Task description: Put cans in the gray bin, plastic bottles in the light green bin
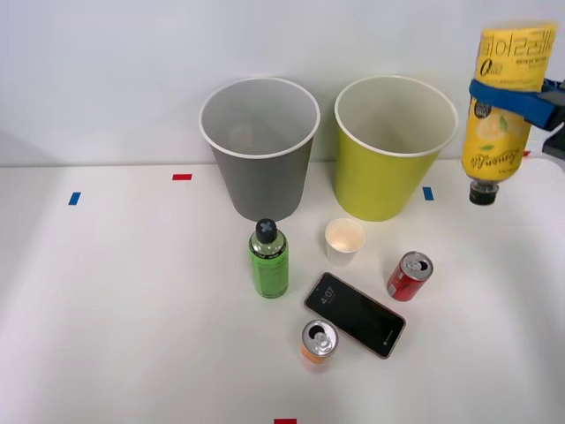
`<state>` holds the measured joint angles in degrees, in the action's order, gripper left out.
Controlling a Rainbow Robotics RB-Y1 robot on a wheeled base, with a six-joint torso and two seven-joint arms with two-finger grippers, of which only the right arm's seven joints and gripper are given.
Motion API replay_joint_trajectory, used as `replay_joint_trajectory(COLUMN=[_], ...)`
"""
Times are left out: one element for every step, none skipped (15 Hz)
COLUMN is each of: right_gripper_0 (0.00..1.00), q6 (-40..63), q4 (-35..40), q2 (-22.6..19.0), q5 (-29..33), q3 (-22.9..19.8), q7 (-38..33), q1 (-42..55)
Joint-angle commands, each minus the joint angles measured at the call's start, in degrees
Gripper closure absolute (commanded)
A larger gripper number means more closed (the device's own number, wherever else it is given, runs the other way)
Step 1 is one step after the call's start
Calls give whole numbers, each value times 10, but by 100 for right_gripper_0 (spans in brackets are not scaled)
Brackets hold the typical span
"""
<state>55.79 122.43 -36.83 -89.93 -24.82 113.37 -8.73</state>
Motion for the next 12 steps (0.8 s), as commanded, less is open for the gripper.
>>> replay_joint_trajectory(right_gripper_0=[100, 100, 100, 100, 100, 100, 100, 100, 100, 100, 100, 100], q6=[-47, -74, -108, -133, -133, -134, -134, -134, -135, -153, -177, -217], q4=[0, -4, -18, -40, -60, -81, -100, -114, -127, -135, -142, -156], q2=[26, 32, 32, 26, 24, 24, 22, 18, 16, 16, 12, 8], q5=[56, 89, 110, 126, 132, 132, 133, 141, 158, 173, 174, 174], q3=[22, 38, 62, 80, 87, 93, 101, 108, 117, 134, 154, 186], q7=[-52, -75, -93, -92, -90, -86, -83, -80, -79, -80, -81, -80], q1=[-48, -64, -77, -90, -103, -117, -129, -139, -148, -154, -155, -157])
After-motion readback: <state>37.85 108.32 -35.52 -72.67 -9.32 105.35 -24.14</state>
